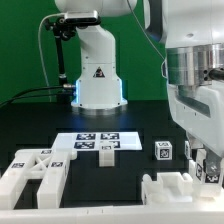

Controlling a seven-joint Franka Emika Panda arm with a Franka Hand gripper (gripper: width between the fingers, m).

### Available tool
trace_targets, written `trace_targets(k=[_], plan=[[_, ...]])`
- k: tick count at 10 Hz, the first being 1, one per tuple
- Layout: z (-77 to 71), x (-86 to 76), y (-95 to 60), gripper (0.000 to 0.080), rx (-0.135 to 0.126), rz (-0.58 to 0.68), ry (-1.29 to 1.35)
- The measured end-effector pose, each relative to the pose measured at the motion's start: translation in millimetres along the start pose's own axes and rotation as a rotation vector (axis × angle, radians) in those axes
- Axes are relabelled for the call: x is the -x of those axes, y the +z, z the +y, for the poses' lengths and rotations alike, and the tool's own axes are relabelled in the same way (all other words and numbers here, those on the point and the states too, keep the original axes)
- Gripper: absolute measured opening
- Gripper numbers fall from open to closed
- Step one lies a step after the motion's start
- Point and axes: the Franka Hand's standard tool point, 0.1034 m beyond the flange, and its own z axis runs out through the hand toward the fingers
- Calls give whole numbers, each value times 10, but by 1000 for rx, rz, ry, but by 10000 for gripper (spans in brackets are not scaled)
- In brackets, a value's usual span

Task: Assemble chair

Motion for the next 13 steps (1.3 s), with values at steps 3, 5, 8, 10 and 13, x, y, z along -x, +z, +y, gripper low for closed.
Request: trace_targets(k=[3, 5, 8, 10, 13], plan=[[28, -2, 71, 639, 8, 0, -454], [72, 145, 56, 648, 8, -2, -616], [107, 147, -11, 649, 7, 6, -727], [88, 130, -34, 649, 11, 19, -1054], [44, -55, -2, 649, 0, 31, -1300]])
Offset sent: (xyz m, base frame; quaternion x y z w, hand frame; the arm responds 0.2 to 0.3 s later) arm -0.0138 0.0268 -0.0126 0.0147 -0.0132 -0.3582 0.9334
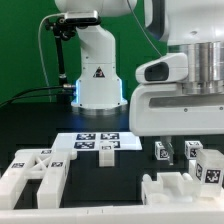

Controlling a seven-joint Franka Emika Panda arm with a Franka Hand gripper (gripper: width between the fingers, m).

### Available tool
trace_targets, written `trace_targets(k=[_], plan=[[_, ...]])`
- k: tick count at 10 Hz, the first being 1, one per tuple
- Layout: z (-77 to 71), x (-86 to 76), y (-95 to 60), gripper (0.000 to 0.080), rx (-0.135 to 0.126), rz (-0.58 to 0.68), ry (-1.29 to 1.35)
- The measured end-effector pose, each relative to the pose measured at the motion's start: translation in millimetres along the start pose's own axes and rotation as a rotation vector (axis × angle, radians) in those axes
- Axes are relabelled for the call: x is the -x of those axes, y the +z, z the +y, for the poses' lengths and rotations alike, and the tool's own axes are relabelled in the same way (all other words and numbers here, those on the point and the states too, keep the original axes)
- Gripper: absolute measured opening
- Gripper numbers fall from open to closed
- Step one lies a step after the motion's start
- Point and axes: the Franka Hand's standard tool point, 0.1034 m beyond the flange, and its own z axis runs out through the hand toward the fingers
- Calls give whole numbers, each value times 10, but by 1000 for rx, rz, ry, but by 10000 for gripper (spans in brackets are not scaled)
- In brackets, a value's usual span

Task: Assemble chair

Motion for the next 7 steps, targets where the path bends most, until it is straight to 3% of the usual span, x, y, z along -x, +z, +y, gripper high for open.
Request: trace_targets(k=[1, 3, 4, 7], plan=[[-15, 4, -2, 649, 0, 0, 15], [-14, 6, 2, 377, 0, -1, 54], [-16, 6, 2, 284, -1, -1, 116], [-23, 10, 4, 284, -2, -2, 324]])
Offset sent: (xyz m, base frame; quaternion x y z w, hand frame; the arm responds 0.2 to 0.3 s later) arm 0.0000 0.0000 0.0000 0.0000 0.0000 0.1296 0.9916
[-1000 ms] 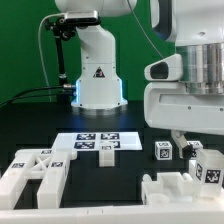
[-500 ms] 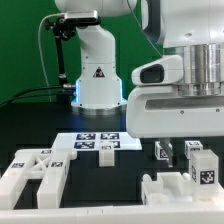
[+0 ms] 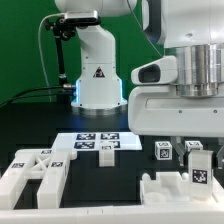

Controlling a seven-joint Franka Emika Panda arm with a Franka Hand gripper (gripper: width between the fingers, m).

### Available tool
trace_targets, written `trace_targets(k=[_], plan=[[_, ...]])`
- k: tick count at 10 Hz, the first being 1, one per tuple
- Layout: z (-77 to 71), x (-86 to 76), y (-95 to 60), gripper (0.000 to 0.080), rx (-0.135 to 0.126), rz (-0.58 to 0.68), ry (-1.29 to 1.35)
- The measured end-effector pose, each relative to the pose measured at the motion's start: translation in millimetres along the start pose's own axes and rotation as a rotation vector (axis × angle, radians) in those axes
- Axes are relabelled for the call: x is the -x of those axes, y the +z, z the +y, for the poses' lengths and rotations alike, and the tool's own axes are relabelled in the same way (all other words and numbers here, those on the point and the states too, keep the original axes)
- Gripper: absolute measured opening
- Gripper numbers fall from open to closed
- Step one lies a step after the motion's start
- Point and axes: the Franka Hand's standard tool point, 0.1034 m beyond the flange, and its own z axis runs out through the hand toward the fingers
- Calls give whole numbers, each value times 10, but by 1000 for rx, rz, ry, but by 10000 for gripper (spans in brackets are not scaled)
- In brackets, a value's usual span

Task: Assemble chair

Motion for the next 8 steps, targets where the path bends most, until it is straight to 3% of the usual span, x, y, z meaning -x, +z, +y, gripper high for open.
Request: trace_targets(k=[3, 5, 8], plan=[[-41, -19, 13, 284, 7, -18, 442], [-72, 13, 24, 285, -7, -7, 841], [-92, 32, 28, 308, -10, 6, 921]])
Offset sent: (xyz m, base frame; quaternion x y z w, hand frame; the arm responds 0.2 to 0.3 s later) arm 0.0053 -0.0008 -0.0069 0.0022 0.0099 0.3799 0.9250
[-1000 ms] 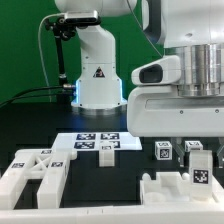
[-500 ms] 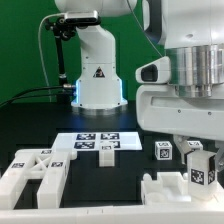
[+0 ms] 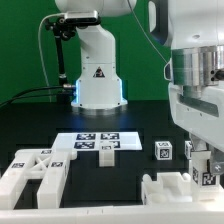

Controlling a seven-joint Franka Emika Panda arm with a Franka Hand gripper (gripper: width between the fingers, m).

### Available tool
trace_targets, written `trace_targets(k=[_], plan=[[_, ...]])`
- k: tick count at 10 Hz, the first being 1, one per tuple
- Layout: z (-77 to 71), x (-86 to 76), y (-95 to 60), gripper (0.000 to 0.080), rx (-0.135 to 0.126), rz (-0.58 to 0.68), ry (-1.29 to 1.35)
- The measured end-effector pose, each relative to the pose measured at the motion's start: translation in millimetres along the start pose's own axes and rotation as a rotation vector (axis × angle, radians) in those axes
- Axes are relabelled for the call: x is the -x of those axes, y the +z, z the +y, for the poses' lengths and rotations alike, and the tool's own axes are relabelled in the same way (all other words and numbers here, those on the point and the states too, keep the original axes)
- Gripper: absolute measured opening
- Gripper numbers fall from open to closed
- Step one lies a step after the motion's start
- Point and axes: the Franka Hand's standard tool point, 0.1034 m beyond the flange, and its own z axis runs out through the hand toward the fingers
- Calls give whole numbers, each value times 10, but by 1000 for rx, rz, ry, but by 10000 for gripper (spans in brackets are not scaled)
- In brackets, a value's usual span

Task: Assemble chair

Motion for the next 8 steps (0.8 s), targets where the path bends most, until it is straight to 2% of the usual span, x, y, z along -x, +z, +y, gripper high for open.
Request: trace_targets(k=[1, 2, 5, 8], plan=[[0, -5, 1, 486, 0, 2, -50], [-10, -22, 2, 613, 2, 9, -274], [-18, 28, 19, 647, 3, 11, -709], [-20, 16, 18, 649, 5, 12, -889]])
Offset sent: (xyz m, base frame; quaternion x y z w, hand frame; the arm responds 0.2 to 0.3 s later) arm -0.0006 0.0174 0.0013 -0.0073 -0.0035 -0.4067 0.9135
